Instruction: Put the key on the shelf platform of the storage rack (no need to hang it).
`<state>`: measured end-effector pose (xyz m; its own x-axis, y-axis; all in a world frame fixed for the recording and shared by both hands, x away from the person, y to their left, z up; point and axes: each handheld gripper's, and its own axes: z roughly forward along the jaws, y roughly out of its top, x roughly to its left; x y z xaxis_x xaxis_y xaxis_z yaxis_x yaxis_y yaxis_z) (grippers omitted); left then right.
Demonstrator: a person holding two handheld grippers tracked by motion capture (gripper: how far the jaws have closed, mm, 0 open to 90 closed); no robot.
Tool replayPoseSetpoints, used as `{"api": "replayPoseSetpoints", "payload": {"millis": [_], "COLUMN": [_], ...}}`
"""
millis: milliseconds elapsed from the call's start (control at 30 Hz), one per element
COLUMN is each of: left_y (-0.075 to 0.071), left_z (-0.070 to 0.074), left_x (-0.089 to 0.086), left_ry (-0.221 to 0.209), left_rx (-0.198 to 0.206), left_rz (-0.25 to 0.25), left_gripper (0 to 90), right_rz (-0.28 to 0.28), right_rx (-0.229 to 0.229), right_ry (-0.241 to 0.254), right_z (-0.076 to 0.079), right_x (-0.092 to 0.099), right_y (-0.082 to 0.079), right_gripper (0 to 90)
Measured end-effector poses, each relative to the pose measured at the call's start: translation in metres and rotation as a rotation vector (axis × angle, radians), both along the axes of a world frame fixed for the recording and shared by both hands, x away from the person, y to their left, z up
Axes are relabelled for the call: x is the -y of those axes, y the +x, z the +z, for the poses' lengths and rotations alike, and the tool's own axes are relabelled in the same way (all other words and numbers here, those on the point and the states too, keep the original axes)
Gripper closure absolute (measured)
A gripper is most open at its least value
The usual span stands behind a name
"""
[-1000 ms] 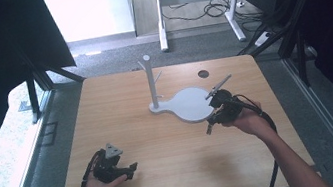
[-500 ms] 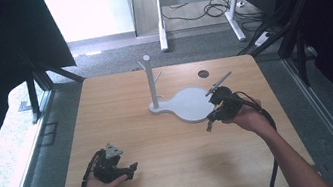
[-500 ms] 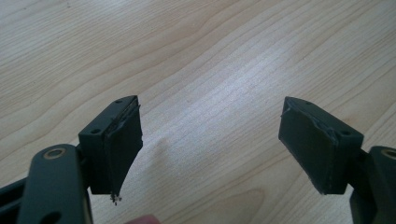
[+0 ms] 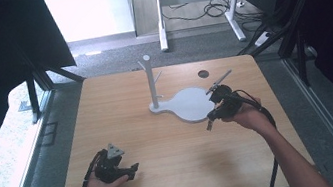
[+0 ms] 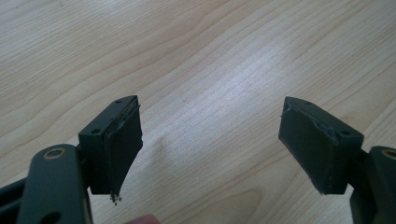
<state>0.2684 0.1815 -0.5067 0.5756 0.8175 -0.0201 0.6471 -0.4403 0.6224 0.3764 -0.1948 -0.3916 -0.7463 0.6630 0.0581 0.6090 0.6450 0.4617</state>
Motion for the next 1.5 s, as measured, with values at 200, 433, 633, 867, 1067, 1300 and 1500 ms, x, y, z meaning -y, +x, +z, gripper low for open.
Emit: {"api": "replayPoseSetpoints", "payload": {"millis": [200,433,633,867,1067,1300,1500], "left_y": [0.000,0.000,0.000,0.000,0.000,0.000,0.000], "left_z": [-0.001,-0.002,-0.002,-0.003,-0.004,-0.004,-0.005], "left_x": [0.001,0.004,0.004,0.005,0.006,0.008,0.009], "left_ry": [0.004,0.014,0.013,0.020,0.024,0.029,0.031], "left_rx": [-0.007,-0.010,-0.011,-0.015,-0.019,-0.020,-0.024], "left_rz": [-0.008,-0.018,-0.015,-0.027,-0.029,-0.033,-0.040], "left_gripper": [21.7,21.1,21.1,21.0,20.9,20.6,20.6], "right_rz": [-0.009,-0.012,-0.020,-0.020,-0.019,-0.026,-0.023], "right_rx": [-0.001,0.007,0.010,0.015,0.015,0.014,0.024], "right_ry": [-0.001,-0.005,-0.007,-0.008,-0.010,-0.014,-0.014], "right_z": [0.000,0.000,0.003,0.003,0.002,0.003,0.006], "right_x": [0.001,0.000,0.000,-0.001,-0.002,-0.002,-0.006], "right_y": [0.001,0.002,0.005,0.006,0.007,0.009,0.011], "right_gripper": [89.5,89.4,89.5,89.5,89.4,89.4,89.4]}}
